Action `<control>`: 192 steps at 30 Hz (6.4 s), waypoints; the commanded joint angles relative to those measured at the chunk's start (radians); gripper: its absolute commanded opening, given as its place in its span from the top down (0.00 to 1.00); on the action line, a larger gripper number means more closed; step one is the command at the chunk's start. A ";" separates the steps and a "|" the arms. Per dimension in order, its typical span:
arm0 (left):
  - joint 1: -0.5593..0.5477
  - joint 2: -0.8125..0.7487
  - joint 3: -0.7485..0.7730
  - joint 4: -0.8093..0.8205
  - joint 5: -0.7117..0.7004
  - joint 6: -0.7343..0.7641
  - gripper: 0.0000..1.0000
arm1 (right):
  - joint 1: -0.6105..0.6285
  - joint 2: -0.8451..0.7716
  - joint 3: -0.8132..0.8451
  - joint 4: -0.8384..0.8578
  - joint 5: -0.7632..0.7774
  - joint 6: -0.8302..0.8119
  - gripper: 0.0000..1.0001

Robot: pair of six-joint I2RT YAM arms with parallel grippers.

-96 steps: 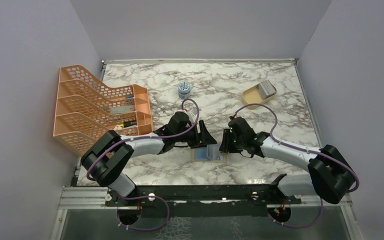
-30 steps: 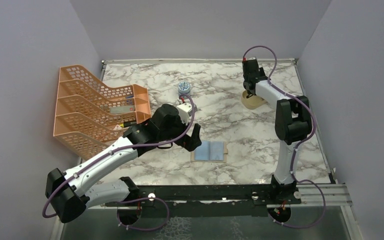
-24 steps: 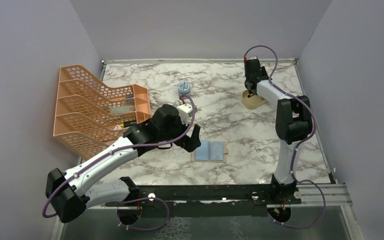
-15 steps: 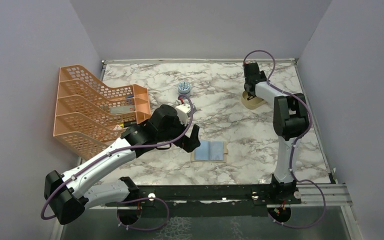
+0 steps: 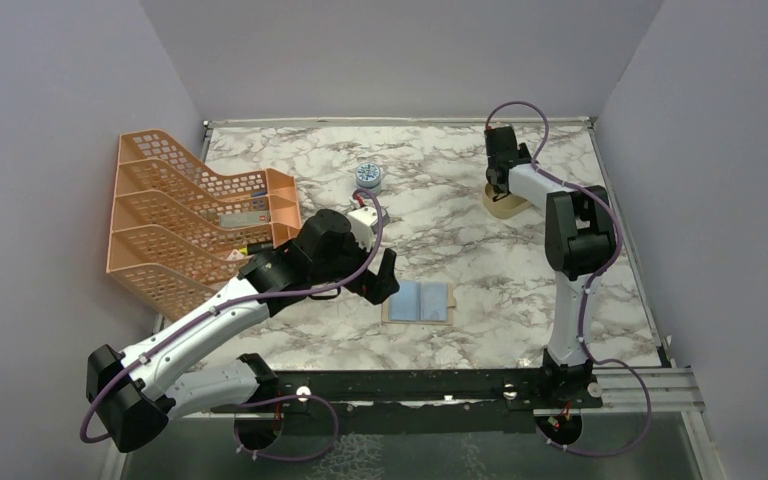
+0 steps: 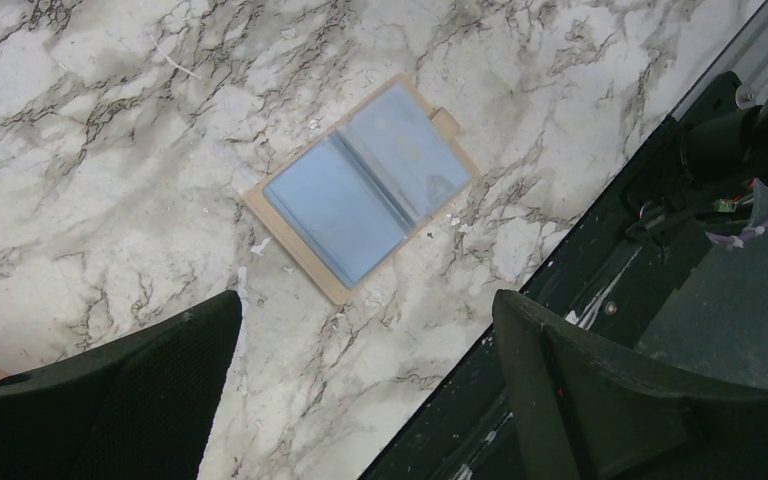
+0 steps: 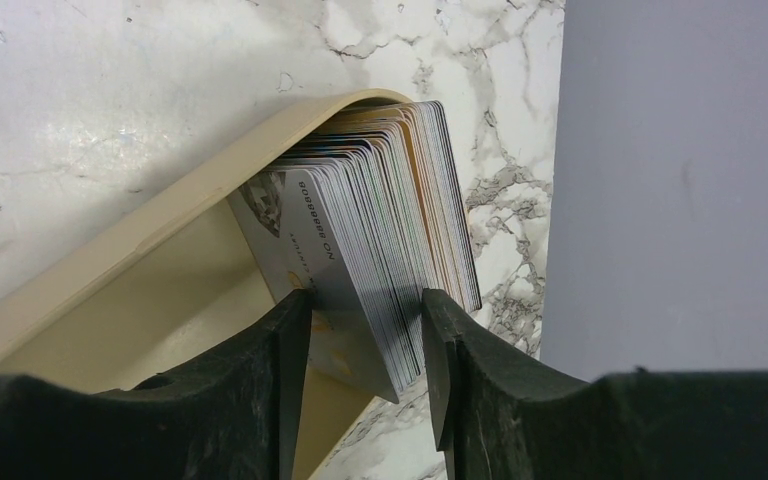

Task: Put the credit cards into the card holder
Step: Pick up the credit card from the storage box, then insert the credit card into the card holder.

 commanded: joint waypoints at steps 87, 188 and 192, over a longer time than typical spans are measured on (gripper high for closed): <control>0.105 0.402 -0.150 0.266 0.161 -0.265 1.00 | 0.293 -0.955 -0.884 0.121 -1.233 0.989 0.99; 0.049 0.525 -0.303 0.446 0.156 -0.393 1.00 | 0.339 -0.658 -1.182 0.641 -1.221 1.256 0.99; 0.046 0.526 -0.304 0.451 0.158 -0.398 1.00 | 0.339 -0.651 -1.197 0.677 -1.228 1.275 0.99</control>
